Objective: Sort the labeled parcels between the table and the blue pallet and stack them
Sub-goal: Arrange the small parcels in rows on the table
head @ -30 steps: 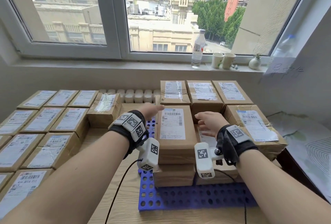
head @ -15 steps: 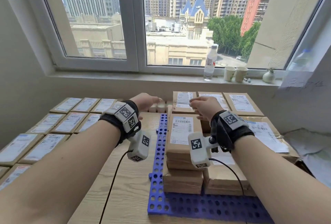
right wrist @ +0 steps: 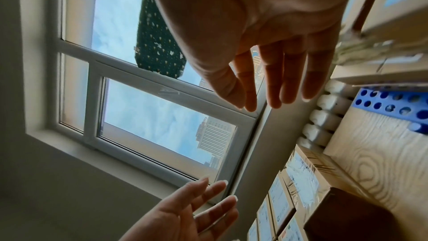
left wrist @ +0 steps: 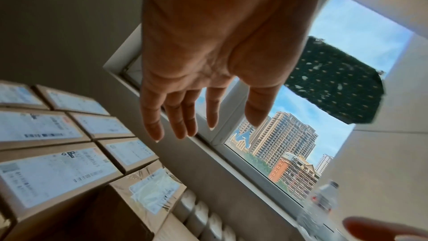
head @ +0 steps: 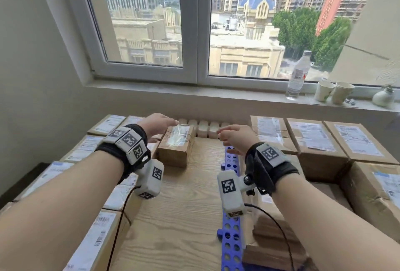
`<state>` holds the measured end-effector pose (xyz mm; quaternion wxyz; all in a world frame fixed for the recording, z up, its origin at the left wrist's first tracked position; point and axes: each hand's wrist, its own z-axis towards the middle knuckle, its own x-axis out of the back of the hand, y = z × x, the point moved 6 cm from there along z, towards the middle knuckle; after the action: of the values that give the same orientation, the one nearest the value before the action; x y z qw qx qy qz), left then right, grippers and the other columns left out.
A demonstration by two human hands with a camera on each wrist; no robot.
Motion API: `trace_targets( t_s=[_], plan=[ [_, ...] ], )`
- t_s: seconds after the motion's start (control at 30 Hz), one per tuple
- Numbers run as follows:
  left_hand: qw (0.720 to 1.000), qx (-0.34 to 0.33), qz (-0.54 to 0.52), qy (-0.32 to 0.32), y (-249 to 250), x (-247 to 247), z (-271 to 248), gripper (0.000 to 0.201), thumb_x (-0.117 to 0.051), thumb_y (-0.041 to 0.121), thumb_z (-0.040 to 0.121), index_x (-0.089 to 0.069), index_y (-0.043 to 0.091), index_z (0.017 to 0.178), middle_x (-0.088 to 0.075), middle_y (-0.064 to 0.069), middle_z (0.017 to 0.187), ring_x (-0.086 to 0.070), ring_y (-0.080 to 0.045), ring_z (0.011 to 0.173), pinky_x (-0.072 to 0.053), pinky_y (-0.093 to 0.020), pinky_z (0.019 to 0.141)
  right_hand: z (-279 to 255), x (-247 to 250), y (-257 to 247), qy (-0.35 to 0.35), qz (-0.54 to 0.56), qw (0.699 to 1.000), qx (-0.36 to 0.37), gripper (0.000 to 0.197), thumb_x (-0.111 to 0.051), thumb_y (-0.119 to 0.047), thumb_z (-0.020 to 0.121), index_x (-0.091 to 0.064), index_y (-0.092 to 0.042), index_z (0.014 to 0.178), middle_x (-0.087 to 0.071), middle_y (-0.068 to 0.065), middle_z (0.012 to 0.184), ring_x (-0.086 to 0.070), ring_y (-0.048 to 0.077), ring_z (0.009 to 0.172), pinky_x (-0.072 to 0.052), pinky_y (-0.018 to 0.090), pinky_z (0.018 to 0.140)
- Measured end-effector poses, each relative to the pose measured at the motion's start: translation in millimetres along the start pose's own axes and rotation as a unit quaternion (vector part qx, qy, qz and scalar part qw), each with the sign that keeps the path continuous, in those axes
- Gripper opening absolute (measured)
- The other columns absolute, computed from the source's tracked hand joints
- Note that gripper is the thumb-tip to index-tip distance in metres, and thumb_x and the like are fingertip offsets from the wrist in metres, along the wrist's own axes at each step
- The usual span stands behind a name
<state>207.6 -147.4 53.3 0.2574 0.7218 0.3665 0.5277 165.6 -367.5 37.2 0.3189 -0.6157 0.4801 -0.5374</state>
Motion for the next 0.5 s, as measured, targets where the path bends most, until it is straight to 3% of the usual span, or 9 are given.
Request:
trace_targets(
  t_s=[0.07, 0.23, 0.37, 0.43, 0.47, 0.5],
  plan=[
    [0.999, 0.014, -0.03, -0.005, -14, 11, 28, 0.038, -0.054, 0.03, 0.096, -0.054, 0.012, 0.129, -0.052, -0.007, 0.123, -0.048, -0.023, 0.119, -0.042, -0.044, 0.102, 23, -24, -2, -0.006, -0.006, 1.0, -0.012, 0.015, -0.058, -0.012, 0.086, -0.071, -0.016, 0.095, -0.064, 0.005, 0.097, -0.057, 0.016, 0.091, -0.052, 0.029, 0.073],
    [0.994, 0.048, -0.09, -0.024, -51, 31, 97, 0.03, -0.054, 0.028, 0.096, -0.054, 0.011, 0.121, -0.051, -0.008, 0.13, -0.048, -0.022, 0.121, -0.042, -0.041, 0.101, 83, -87, 3, -0.017, -0.007, 0.998, -0.066, 0.016, -0.059, -0.011, 0.085, -0.069, -0.022, 0.08, -0.062, 0.002, 0.088, -0.057, 0.017, 0.086, -0.053, 0.035, 0.079],
    [0.991, 0.061, -0.104, -0.058, -77, 20, 153, 0.037, -0.053, 0.026, 0.096, -0.052, 0.009, 0.128, -0.051, -0.008, 0.124, -0.048, -0.023, 0.123, -0.04, -0.038, 0.098, 117, -119, 23, -0.01, 0.018, 0.992, -0.123, 0.014, -0.055, -0.007, 0.09, -0.066, -0.016, 0.093, -0.06, 0.0, 0.083, -0.055, 0.015, 0.08, -0.05, 0.036, 0.082],
    [0.989, 0.066, -0.116, -0.072, -87, 10, 175, 0.021, -0.052, 0.025, 0.096, -0.057, 0.013, 0.112, -0.051, -0.006, 0.113, -0.049, -0.022, 0.114, -0.04, -0.036, 0.096, 131, -129, 35, -0.02, 0.015, 0.99, -0.139, 0.017, -0.054, -0.001, 0.09, -0.065, -0.012, 0.097, -0.057, -0.002, 0.079, -0.053, 0.011, 0.072, -0.046, 0.031, 0.079],
    [0.989, 0.063, -0.114, -0.074, -90, 5, 182, 0.009, -0.053, 0.025, 0.095, -0.057, 0.018, 0.098, -0.05, -0.005, 0.104, -0.05, -0.021, 0.103, -0.041, -0.035, 0.093, 138, -133, 42, -0.018, 0.015, 0.988, -0.153, 0.019, -0.053, 0.001, 0.09, -0.065, -0.012, 0.095, -0.055, -0.002, 0.077, -0.05, 0.01, 0.069, -0.045, 0.03, 0.077],
    [0.989, 0.057, -0.112, -0.079, -92, -1, 190, 0.009, -0.053, 0.025, 0.094, -0.054, 0.021, 0.086, -0.047, -0.004, 0.095, -0.049, -0.02, 0.09, -0.041, -0.033, 0.088, 143, -134, 48, -0.009, 0.018, 0.984, -0.175, 0.019, -0.052, 0.001, 0.09, -0.064, -0.013, 0.089, -0.054, 0.0, 0.076, -0.047, 0.011, 0.067, -0.044, 0.03, 0.076]
  ],
)
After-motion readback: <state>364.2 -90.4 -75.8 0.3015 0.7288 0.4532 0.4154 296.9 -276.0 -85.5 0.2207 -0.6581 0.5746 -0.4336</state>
